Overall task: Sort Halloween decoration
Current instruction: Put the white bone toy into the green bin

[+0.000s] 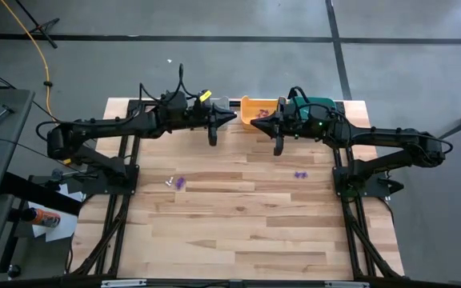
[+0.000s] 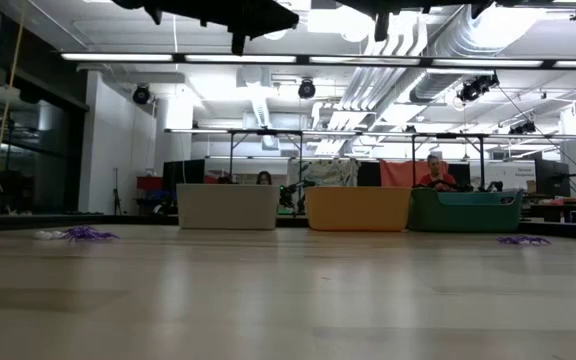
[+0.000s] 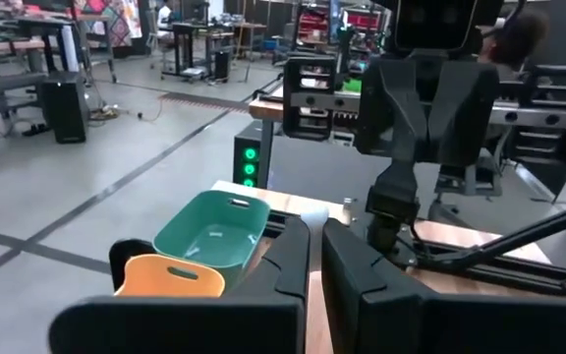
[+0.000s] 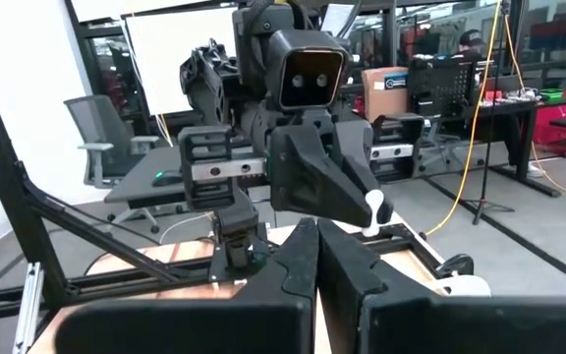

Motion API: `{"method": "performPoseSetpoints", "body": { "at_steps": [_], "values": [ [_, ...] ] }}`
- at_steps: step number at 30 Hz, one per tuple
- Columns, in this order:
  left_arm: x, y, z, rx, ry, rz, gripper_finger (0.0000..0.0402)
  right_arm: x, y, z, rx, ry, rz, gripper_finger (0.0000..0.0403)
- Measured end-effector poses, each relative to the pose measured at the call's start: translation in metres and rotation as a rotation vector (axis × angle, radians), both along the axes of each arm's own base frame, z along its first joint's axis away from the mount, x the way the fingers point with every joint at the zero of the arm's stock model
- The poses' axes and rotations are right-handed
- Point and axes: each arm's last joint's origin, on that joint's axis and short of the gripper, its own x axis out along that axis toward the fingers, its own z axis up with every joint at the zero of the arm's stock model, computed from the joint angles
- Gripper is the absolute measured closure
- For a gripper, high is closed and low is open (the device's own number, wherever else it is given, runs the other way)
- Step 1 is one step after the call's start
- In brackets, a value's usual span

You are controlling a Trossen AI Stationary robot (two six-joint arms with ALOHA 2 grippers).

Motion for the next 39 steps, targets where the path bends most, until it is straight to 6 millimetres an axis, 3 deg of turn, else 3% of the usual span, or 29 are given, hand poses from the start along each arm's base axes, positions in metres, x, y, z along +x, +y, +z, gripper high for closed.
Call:
{"method": "performPoseSetpoints", "body": {
  "at_steps": [11,16,23,32,39],
  "values": [
    [0.0,0.0,0.0,-0.004,-0.001,0.013,0.0401,0.0,0.0,0.0,-0.01,0.005,0.0,0.0403],
    [0.015,0.01,-0.006,-0.045,-0.026,0.075,0.0401,-0.002,0.0,0.014,-0.043,-0.143,-0.013,0.0403],
    [0.089,0.042,-0.025,-0.076,0.042,0.007,0.0401,-0.016,-0.009,0.039,-0.08,-0.371,-0.058,0.0403],
    [0.189,0.077,-0.095,-0.085,0.081,-0.007,0.0401,-0.031,-0.016,0.053,-0.053,-0.502,-0.08,0.0403],
    [0.238,0.096,-0.141,-0.103,0.042,0.006,0.0401,-0.03,-0.016,0.051,-0.042,-0.474,-0.077,0.0403]
  ]
}}
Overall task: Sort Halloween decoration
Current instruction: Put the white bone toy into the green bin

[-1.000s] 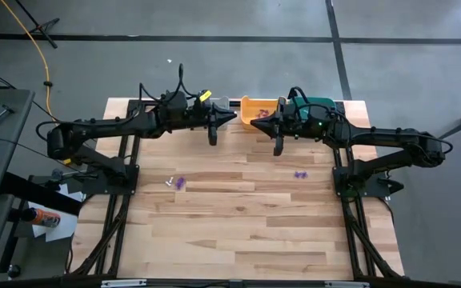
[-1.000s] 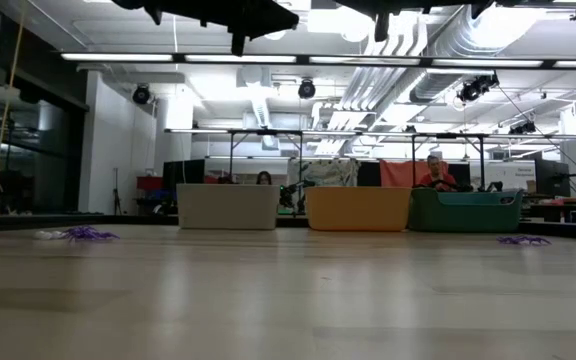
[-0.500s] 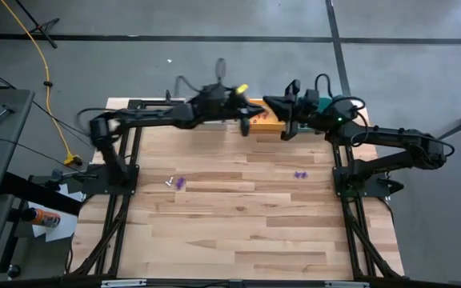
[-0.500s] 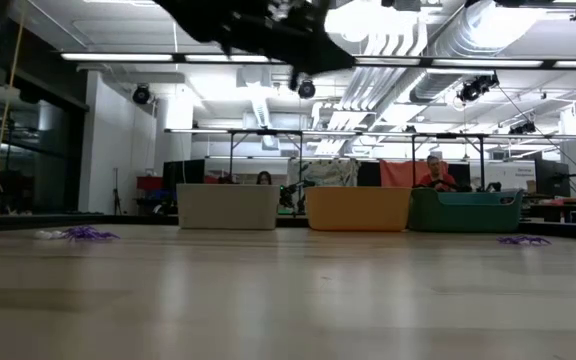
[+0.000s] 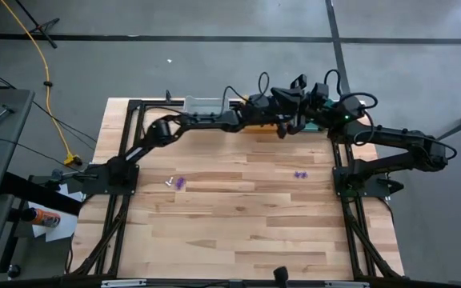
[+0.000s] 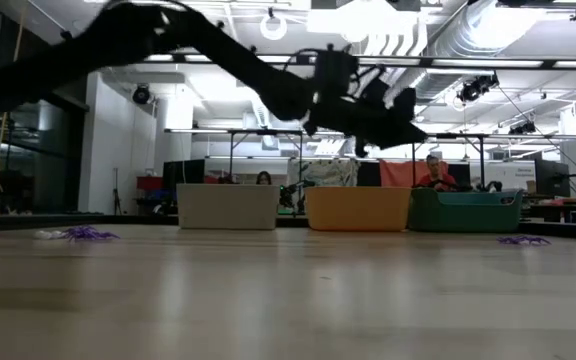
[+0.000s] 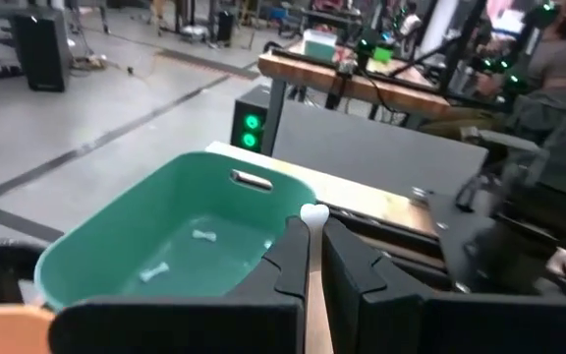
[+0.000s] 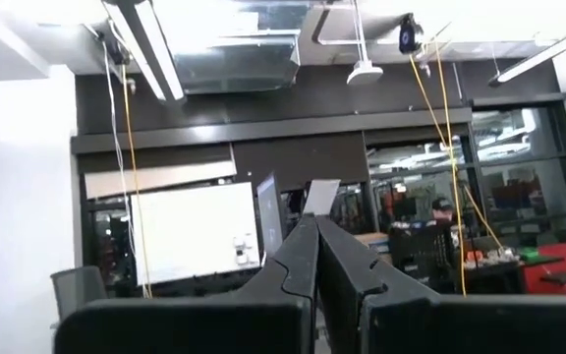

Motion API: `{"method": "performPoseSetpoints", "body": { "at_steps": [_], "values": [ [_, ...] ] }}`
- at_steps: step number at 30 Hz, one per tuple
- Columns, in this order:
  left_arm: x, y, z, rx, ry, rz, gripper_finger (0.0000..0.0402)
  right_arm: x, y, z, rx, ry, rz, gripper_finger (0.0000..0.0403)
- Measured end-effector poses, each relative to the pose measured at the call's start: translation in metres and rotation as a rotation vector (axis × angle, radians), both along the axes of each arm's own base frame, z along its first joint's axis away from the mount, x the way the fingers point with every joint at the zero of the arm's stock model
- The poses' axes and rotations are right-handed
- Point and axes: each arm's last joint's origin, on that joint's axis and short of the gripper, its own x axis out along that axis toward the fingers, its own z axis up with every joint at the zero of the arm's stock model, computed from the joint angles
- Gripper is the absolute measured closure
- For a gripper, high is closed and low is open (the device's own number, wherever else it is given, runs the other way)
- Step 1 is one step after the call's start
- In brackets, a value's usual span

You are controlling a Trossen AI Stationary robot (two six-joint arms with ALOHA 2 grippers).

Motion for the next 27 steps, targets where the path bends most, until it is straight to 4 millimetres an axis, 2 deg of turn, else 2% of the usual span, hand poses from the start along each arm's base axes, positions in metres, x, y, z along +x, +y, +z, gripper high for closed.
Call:
{"method": "performPoseSetpoints", "body": {
  "at_steps": [6,12,17,22,25,27],
  "values": [
    [0.023,0.012,-0.019,0.057,-0.037,0.065,0.0401,0.001,0.0,-0.003,0.047,0.023,0.026,0.0403],
    [0.028,0.02,-0.026,0.053,-0.021,0.097,0.039,0.002,-0.001,-0.004,0.065,0.035,0.032,0.0403],
    [0.027,0.021,-0.025,0.128,-0.002,0.121,0.0335,0.003,-0.001,-0.006,0.074,0.06,0.031,0.0403],
    [0.027,0.021,-0.023,0.096,-0.001,0.127,0.0265,0.003,-0.001,-0.007,0.08,0.066,0.037,0.0403],
    [0.024,0.021,-0.011,0.086,0.032,0.125,0.023,0.003,-0.001,-0.007,0.08,0.066,0.039,0.0403],
    [0.019,0.021,0.006,0.098,0.063,0.121,0.0213,0.003,-0.001,-0.007,0.08,0.066,0.04,0.0403]
  ]
}}
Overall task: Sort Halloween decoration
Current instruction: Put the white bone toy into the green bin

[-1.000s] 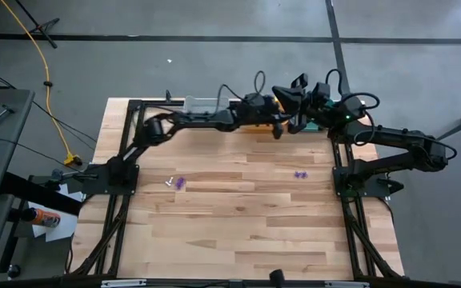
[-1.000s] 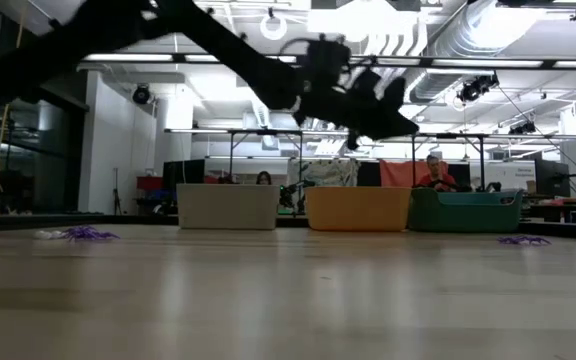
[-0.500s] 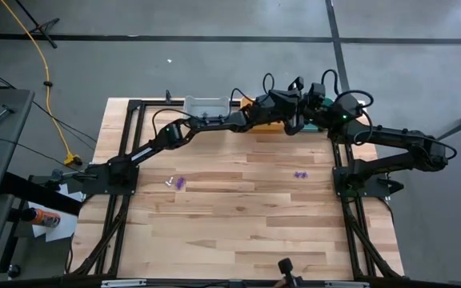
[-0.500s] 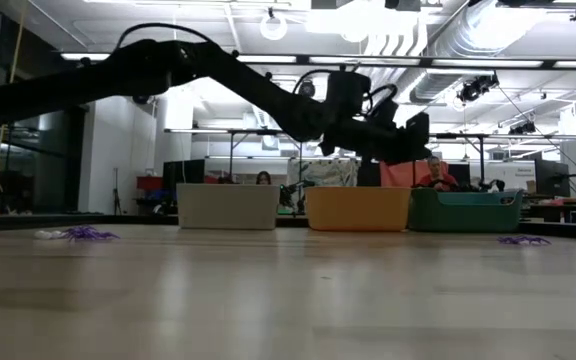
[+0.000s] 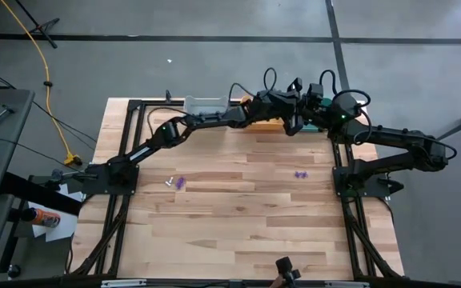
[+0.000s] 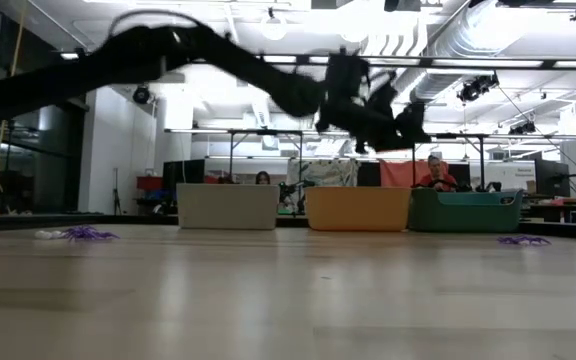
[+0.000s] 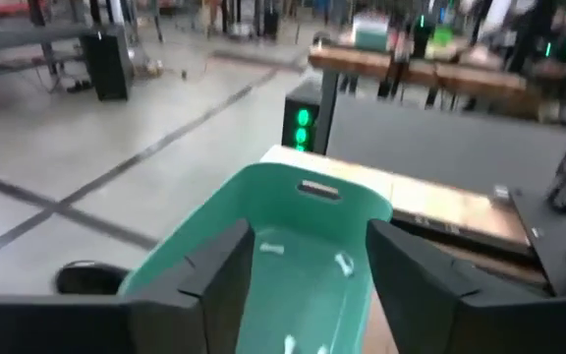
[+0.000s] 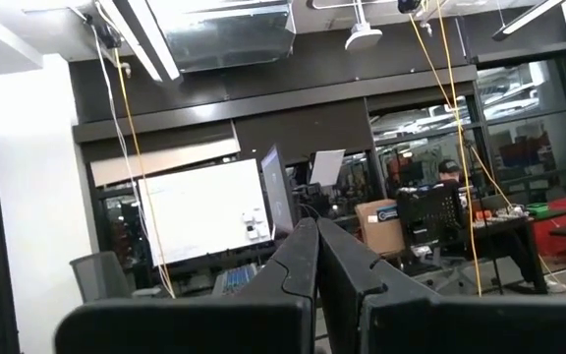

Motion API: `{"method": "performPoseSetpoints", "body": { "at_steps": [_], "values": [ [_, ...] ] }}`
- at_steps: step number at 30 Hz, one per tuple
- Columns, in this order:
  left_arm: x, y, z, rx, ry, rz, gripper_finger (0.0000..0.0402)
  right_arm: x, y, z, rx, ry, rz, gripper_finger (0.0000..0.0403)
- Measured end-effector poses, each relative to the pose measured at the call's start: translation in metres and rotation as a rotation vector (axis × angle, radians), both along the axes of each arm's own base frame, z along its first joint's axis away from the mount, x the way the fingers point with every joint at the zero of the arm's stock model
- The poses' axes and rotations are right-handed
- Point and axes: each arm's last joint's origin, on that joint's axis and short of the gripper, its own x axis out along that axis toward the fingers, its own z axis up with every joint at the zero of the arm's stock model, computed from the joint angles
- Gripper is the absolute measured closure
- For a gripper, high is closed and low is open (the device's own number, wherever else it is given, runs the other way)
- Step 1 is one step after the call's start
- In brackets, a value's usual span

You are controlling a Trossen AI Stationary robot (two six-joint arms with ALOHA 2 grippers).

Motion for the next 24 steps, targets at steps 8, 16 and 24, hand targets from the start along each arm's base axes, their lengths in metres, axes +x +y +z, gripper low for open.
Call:
{"method": "performPoseSetpoints", "body": {
  "at_steps": [8,16,24],
  "values": [
    [-0.059,0.008,0.087,0.099,0.374,-0.019,0.0202,-0.001,0.0,0.002,-0.052,-0.017,-0.023,0.0403],
    [-0.132,0.016,0.121,-0.113,0.657,-0.083,0.0273,-0.001,0.0,0.002,-0.101,-0.009,-0.049,0.0403],
    [-0.163,-0.029,0.098,-0.177,0.625,-0.215,0.0391,-0.001,-0.001,0.002,-0.117,-0.002,-0.061,0.0403]
  ]
}}
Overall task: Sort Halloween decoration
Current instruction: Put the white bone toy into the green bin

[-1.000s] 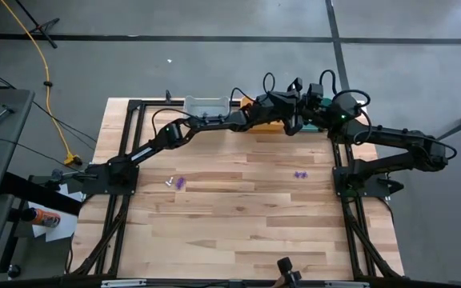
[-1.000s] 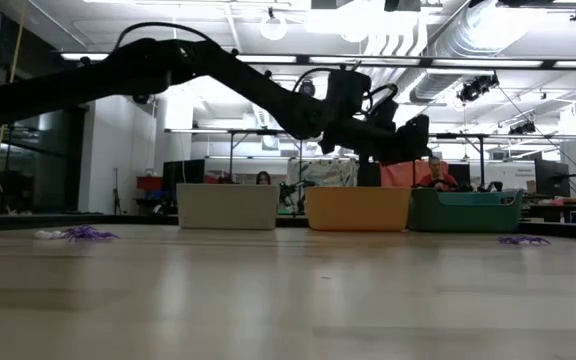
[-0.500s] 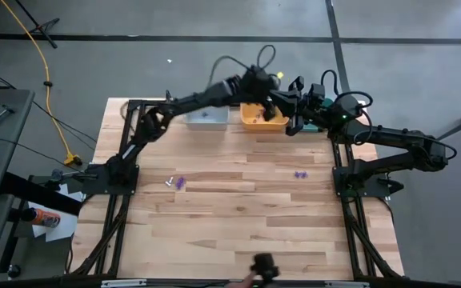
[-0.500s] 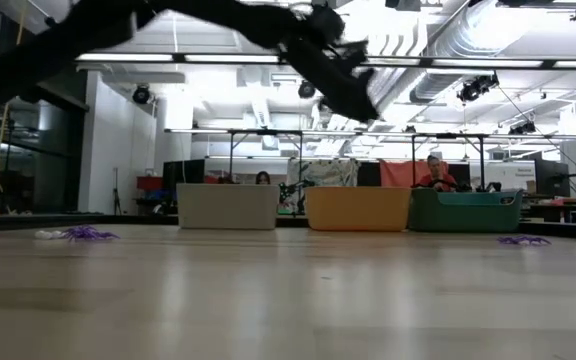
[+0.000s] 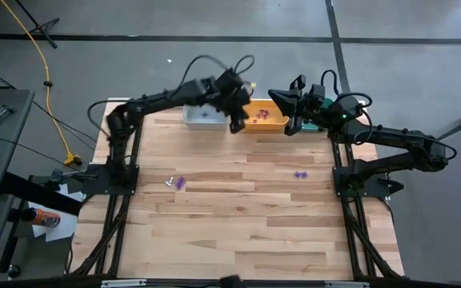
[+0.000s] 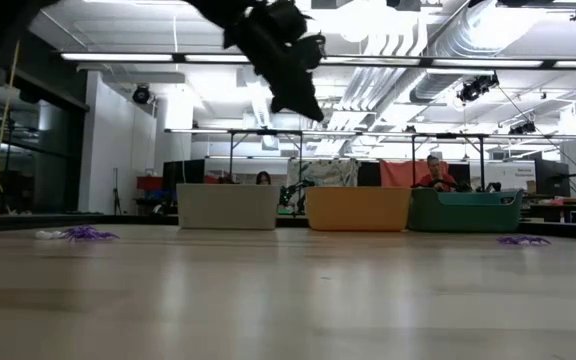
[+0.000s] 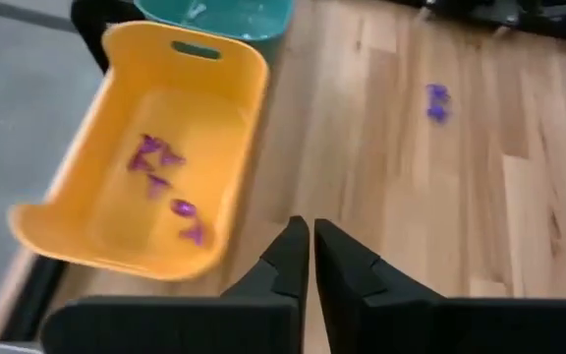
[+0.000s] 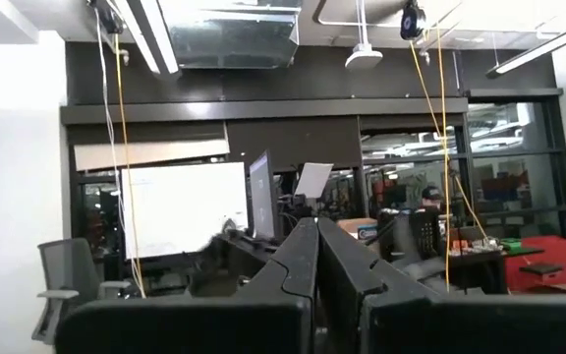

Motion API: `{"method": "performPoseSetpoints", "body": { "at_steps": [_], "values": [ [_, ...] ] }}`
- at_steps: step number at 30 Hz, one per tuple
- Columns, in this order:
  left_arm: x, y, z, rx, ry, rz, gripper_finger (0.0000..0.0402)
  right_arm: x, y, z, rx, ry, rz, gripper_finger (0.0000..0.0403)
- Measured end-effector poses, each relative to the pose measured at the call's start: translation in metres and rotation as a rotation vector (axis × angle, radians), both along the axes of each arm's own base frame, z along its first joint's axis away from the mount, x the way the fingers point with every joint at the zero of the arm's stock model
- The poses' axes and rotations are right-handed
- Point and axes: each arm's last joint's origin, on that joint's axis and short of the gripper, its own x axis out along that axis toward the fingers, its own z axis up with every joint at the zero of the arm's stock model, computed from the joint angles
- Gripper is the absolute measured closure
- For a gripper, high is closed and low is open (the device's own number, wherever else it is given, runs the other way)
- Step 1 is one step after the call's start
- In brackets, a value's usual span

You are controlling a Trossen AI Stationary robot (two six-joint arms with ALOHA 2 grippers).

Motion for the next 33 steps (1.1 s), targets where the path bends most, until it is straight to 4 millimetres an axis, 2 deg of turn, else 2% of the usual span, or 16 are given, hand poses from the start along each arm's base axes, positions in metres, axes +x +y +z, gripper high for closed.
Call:
{"method": "performPoseSetpoints", "body": {
  "at_steps": [3,8,10,14,19,24,28,33],
  "values": [
    [-0.021,-0.03,-0.016,0.005,-0.071,0.015,0.0396,0.001,0.0,-0.001,-0.009,0.017,-0.007,0.0403],
    [-0.067,-0.083,-0.041,-0.071,-0.269,0.037,0.0398,0.003,-0.001,-0.007,-0.005,0.084,-0.014,0.0403],
    [-0.087,-0.101,-0.041,-0.109,-0.366,0.038,0.0401,0.005,-0.002,-0.012,0.013,0.132,-0.013,0.0403],
    [-0.121,-0.127,-0.024,-0.112,-0.565,0.06,0.0401,0.008,-0.003,-0.024,0.074,0.247,0.002,0.0403],
    [-0.155,-0.141,0.011,0.015,-0.706,0.009,0.0401,0.011,0.003,-0.034,0.085,0.357,0.137,0.0403],
    [-0.176,-0.145,0.033,0.085,-0.81,-0.021,0.0401,0.015,0.019,-0.041,0.039,0.437,0.2,0.0403],
    [-0.185,-0.147,0.042,0.095,-0.855,-0.02,0.0401,0.018,0.03,-0.047,0.035,0.499,0.188,0.0403],
    [-0.187,-0.147,0.043,0.095,-0.86,-0.02,0.0401,0.019,0.033,-0.049,0.047,0.515,0.15,0.0403]
  ]
}}
